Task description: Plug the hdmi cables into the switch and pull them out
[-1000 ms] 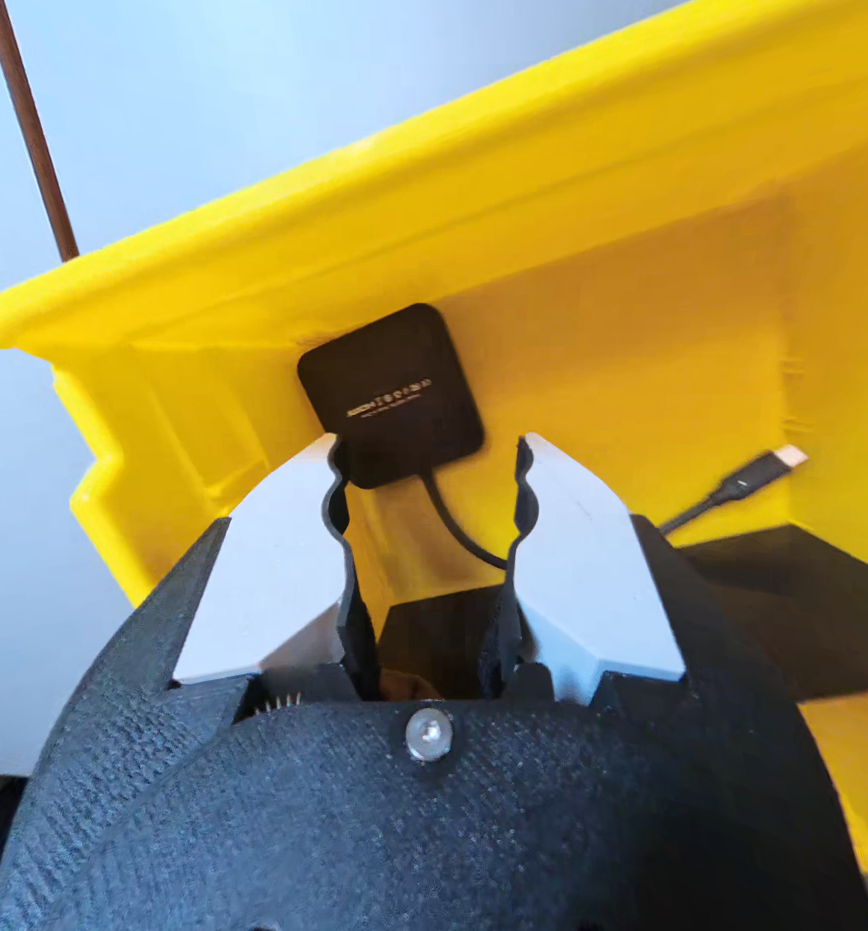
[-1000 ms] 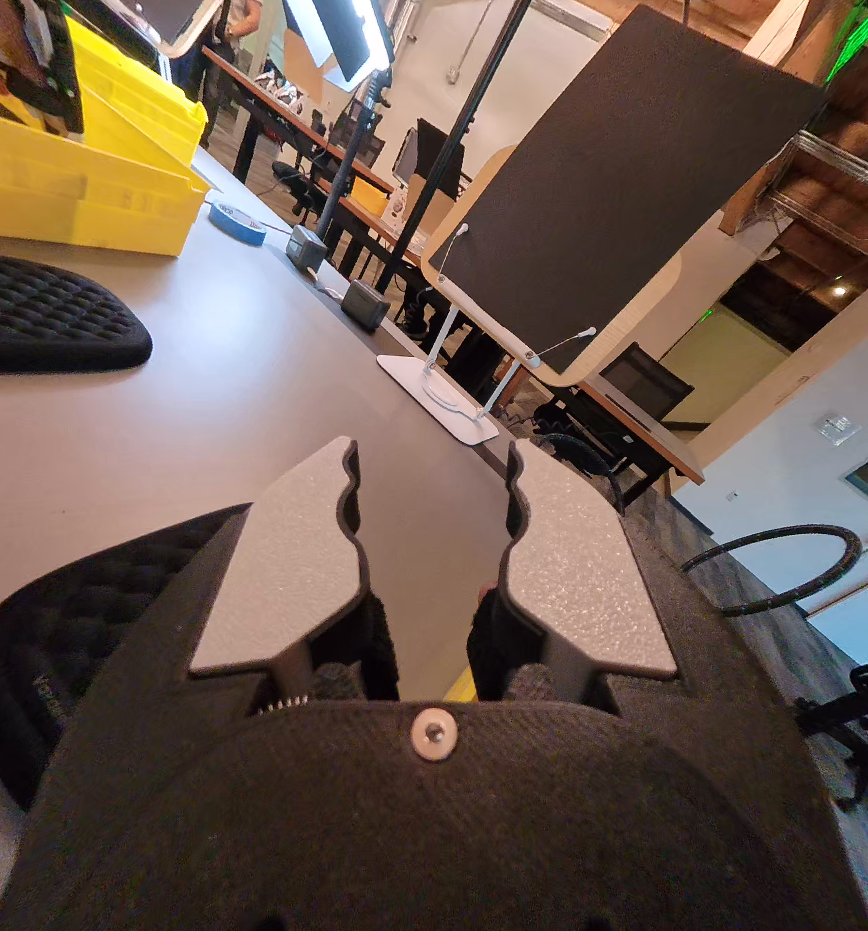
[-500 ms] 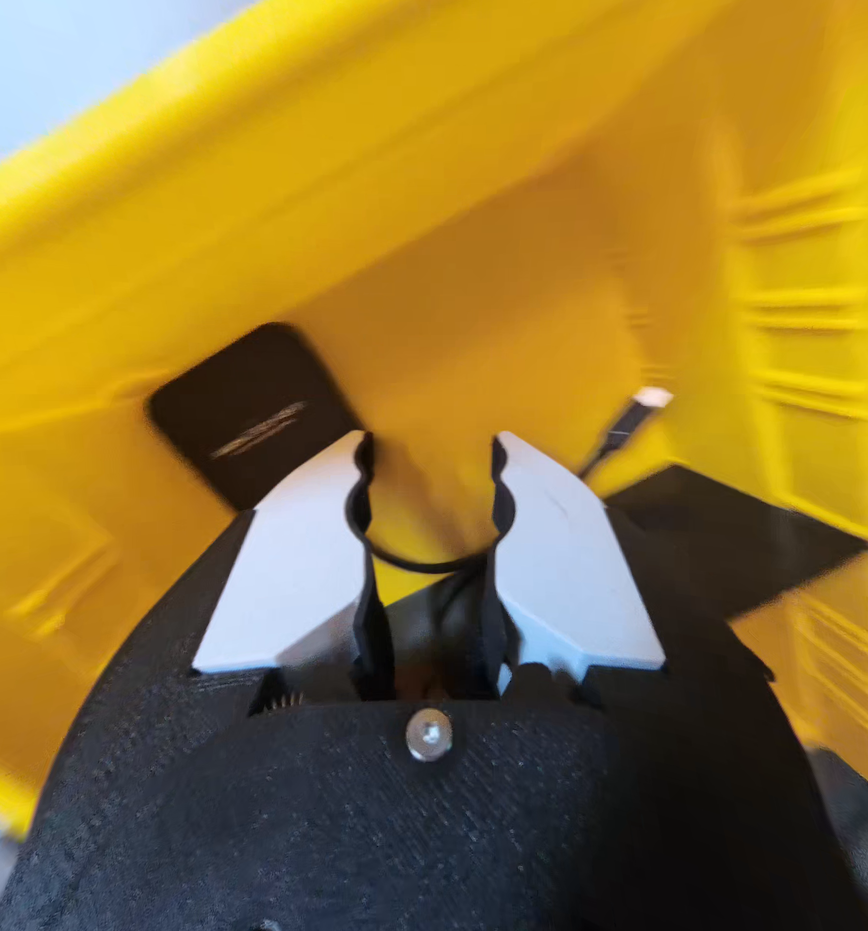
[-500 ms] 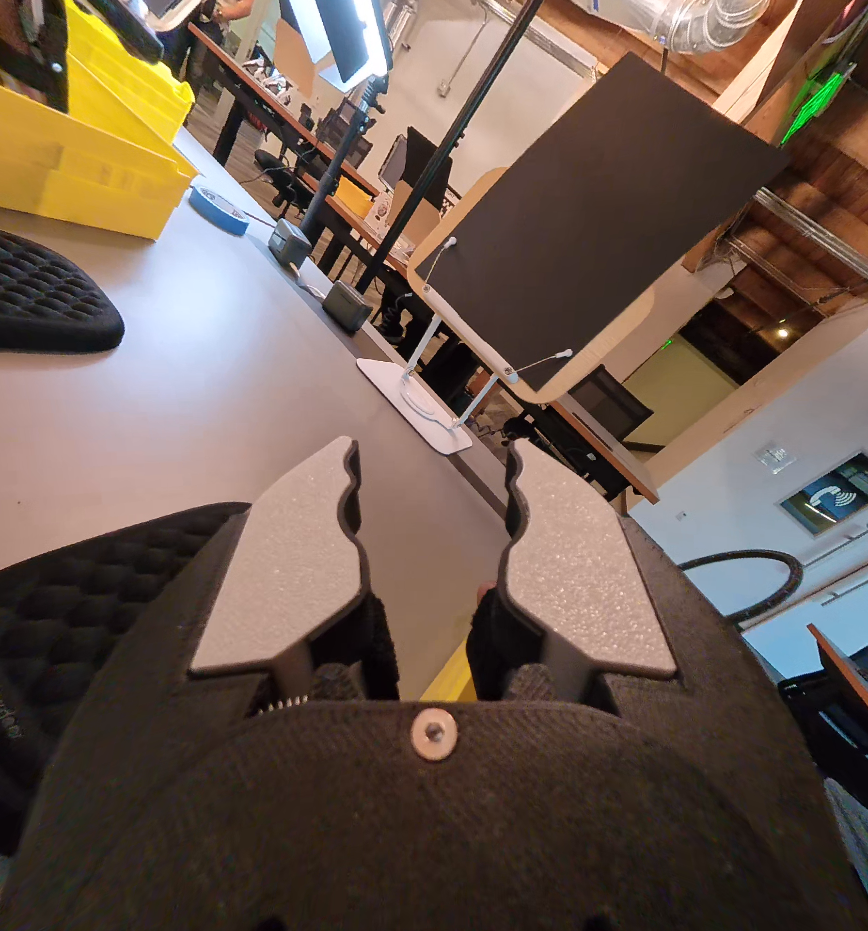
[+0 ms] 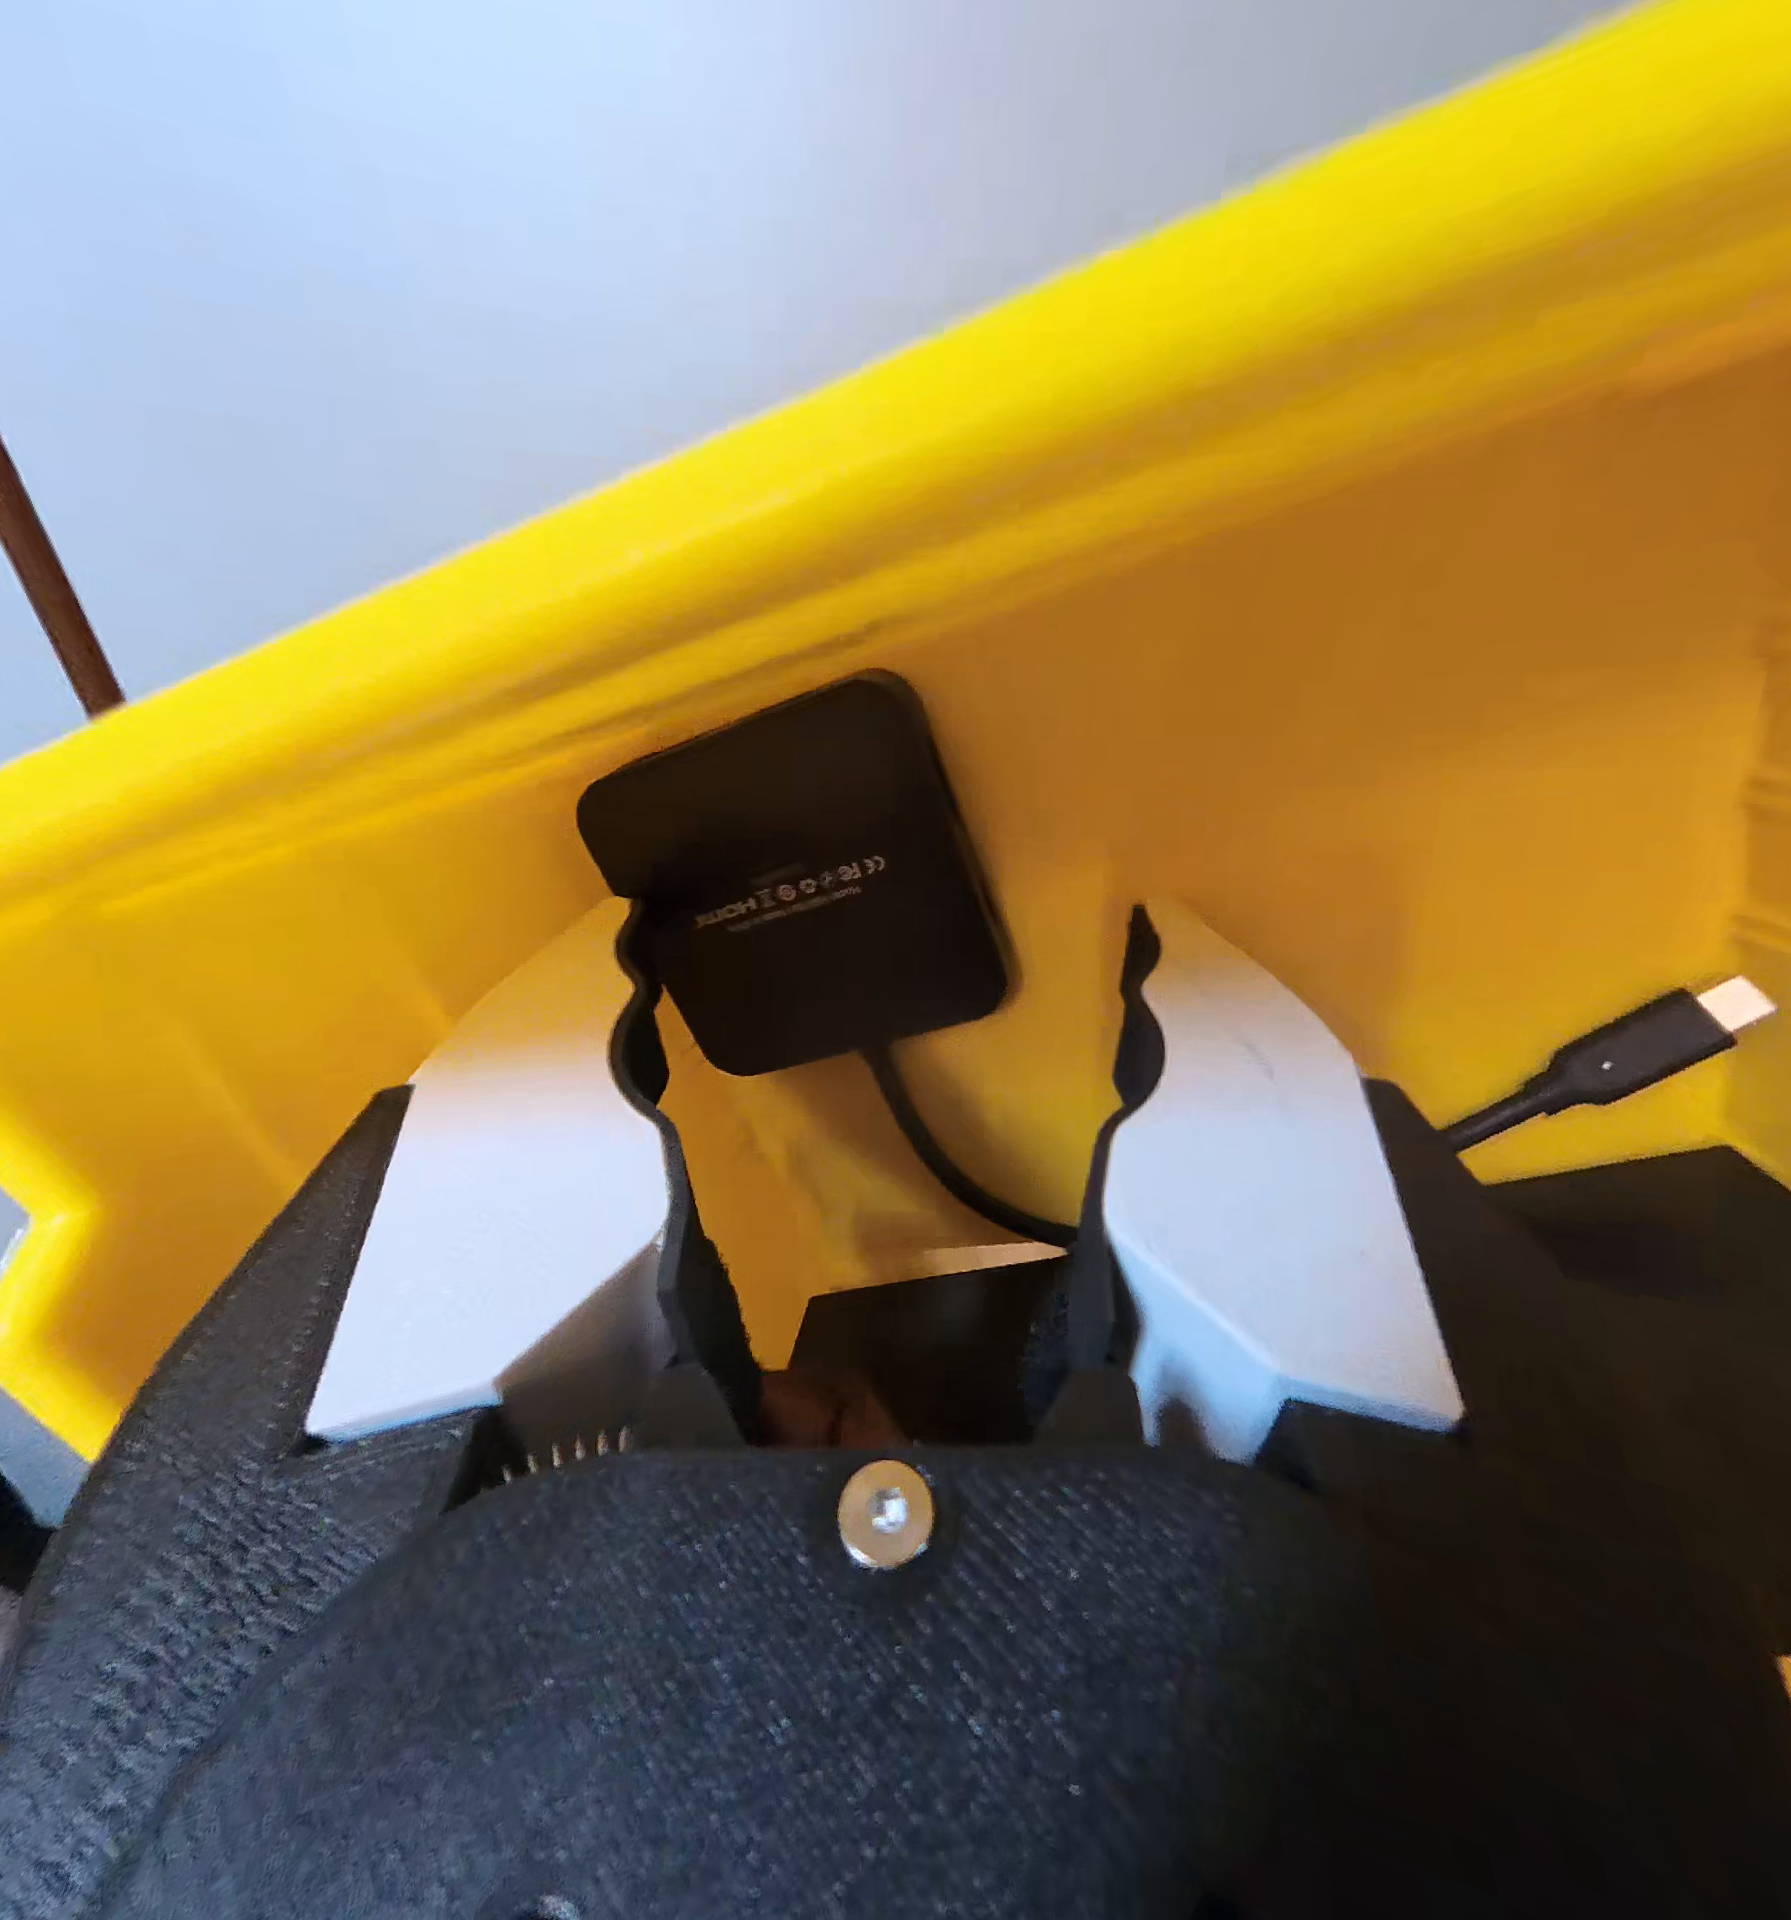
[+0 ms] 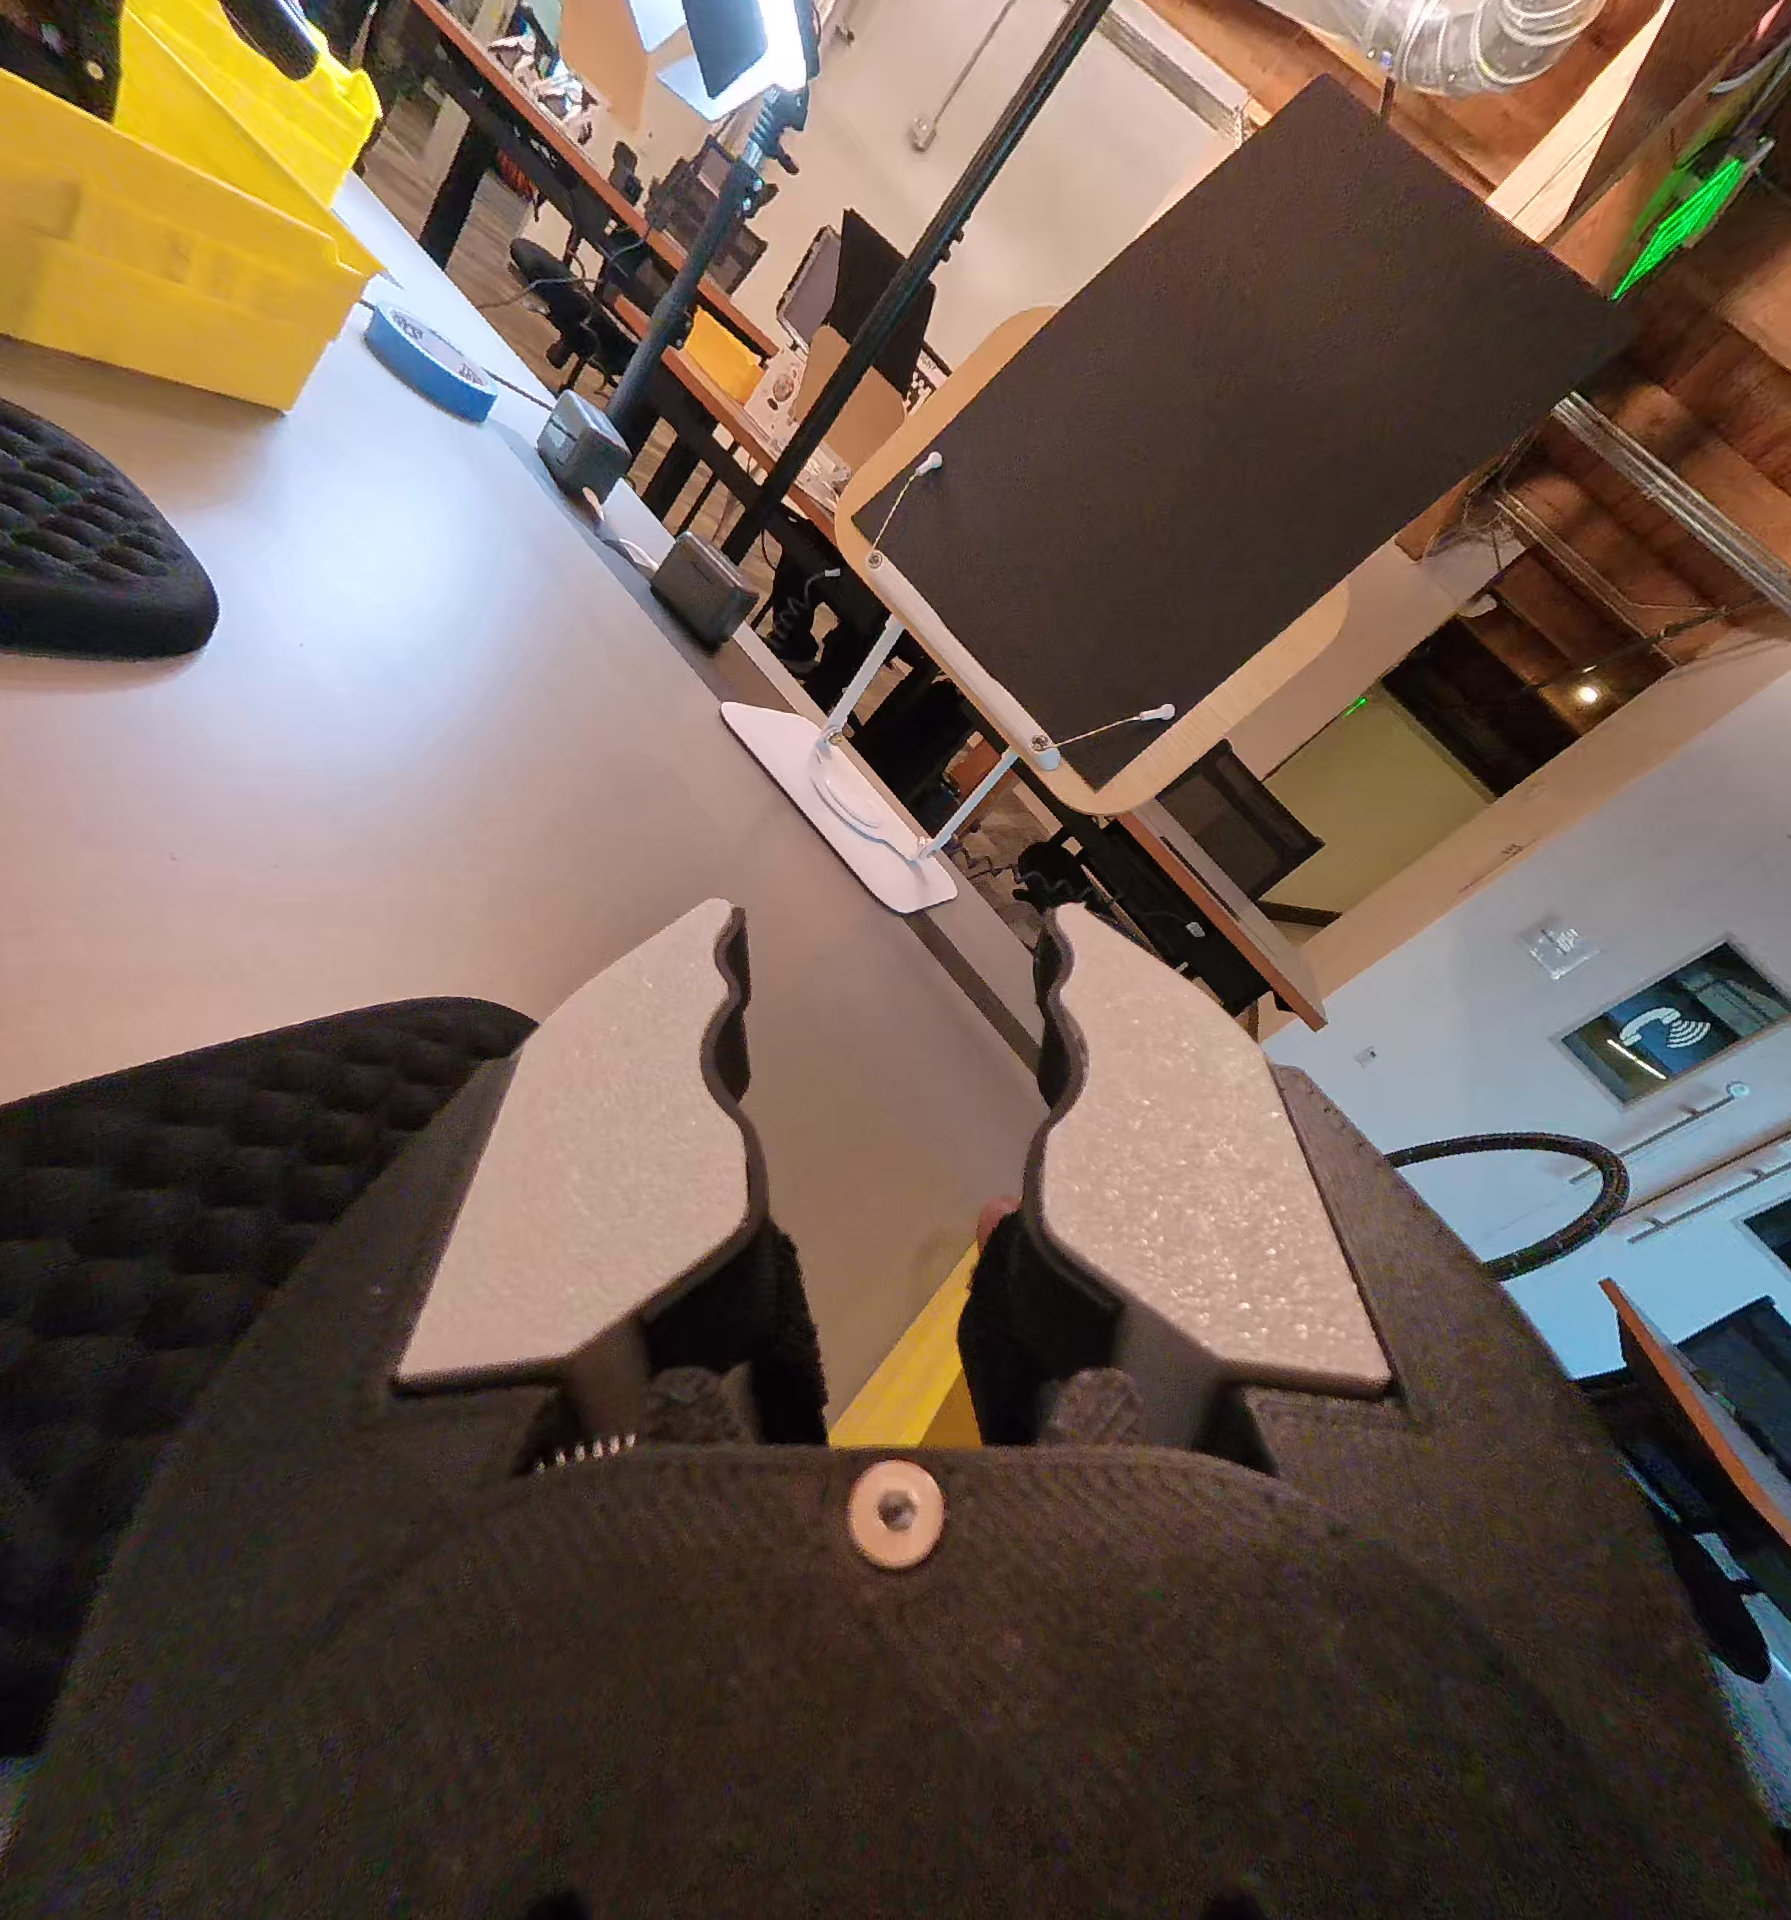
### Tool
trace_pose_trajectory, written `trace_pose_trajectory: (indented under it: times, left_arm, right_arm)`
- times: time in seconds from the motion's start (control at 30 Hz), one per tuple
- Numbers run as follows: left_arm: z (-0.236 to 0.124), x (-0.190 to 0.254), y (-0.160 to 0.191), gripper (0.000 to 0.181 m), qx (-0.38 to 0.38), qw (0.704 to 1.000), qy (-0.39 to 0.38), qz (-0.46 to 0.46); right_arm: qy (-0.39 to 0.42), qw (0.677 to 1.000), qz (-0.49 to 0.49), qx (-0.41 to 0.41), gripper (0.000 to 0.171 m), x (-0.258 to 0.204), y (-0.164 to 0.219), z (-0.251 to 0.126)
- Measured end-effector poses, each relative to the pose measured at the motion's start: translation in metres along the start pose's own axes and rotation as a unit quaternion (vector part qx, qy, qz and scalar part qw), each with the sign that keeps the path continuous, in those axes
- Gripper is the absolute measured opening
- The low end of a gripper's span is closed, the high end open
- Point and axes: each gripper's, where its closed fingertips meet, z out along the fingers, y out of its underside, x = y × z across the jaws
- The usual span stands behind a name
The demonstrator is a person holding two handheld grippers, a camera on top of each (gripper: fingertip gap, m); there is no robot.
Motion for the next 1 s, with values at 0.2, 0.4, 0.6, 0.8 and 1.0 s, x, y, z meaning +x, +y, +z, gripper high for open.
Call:
trace_pose_trajectory:
  times: [0.2, 0.4, 0.6, 0.8, 1.0]
  left_arm:
    - [-0.012, 0.018, 0.005, 0.067, 0.022, 0.997, 0.066, 0.018]
    - [-0.004, 0.002, 0.008, 0.083, 0.004, 1.000, 0.017, 0.009]
    - [-0.003, 0.016, 0.013, 0.087, -0.015, 0.999, 0.036, 0.034]
    - [-0.012, 0.028, 0.011, 0.090, 0.008, 0.996, 0.081, 0.043]
    - [-0.001, 0.036, 0.023, 0.069, -0.038, 0.989, 0.079, 0.115]
  right_arm:
    - [0.000, 1.000, 0.015, 0.007, 0.053, 0.001, 0.003, 0.000]
    - [-0.008, 1.000, 0.007, 0.006, 0.053, -0.004, 0.002, 0.003]
    - [-0.005, 1.000, -0.008, -0.002, 0.053, -0.003, 0.006, 0.002]
    - [-0.001, 1.000, 0.002, 0.000, 0.053, 0.000, 0.008, 0.001]
    - [-0.007, 1.000, -0.003, 0.000, 0.052, -0.004, 0.008, 0.003]
